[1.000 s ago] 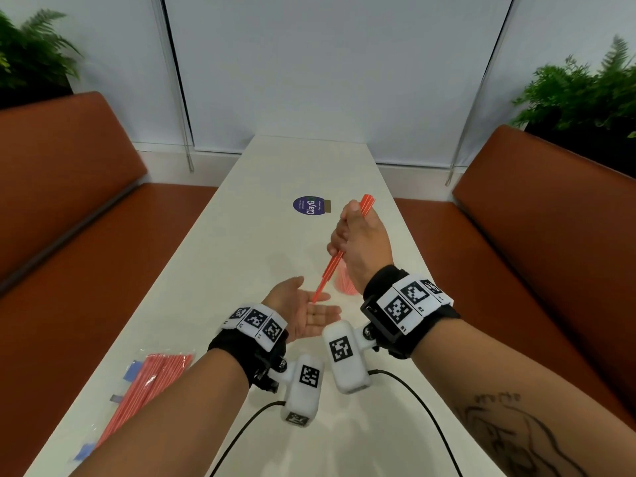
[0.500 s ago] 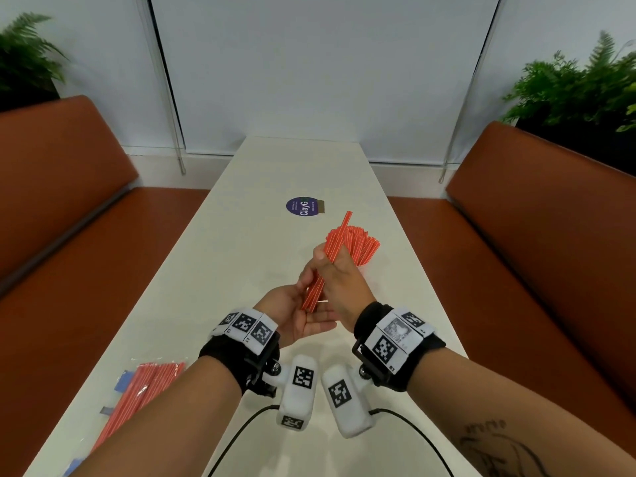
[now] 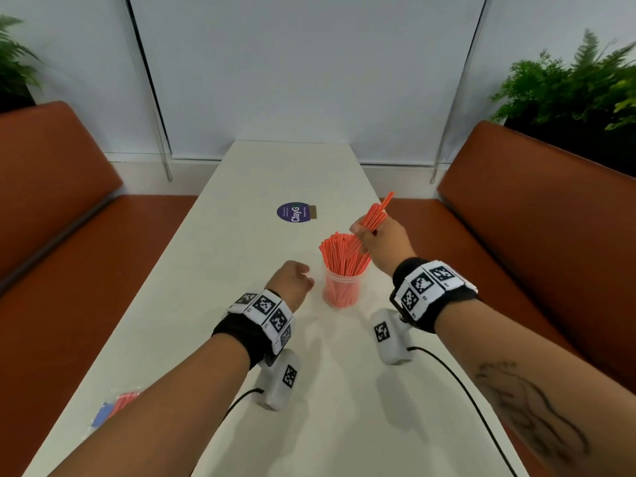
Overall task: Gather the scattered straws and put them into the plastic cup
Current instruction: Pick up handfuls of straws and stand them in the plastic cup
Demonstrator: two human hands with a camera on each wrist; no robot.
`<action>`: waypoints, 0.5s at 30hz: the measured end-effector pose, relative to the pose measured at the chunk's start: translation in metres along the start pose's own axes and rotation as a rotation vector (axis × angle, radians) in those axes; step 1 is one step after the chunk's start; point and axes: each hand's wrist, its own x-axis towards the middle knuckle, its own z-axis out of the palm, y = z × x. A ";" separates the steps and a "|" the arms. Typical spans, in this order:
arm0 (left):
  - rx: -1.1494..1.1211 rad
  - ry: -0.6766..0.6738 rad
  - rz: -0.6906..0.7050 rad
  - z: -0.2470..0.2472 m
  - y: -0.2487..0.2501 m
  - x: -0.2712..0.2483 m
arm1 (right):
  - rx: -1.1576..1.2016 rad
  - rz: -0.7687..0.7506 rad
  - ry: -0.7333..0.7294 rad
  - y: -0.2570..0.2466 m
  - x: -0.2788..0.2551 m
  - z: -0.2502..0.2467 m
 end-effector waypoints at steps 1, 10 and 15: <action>0.033 0.051 0.031 0.001 0.001 0.005 | -0.050 0.019 -0.041 0.004 0.006 0.002; 0.152 0.076 0.188 0.018 0.009 0.033 | -0.300 0.085 -0.186 0.029 0.016 0.023; 0.355 0.077 0.353 0.025 0.019 0.037 | -0.232 -0.046 0.058 0.037 0.016 0.014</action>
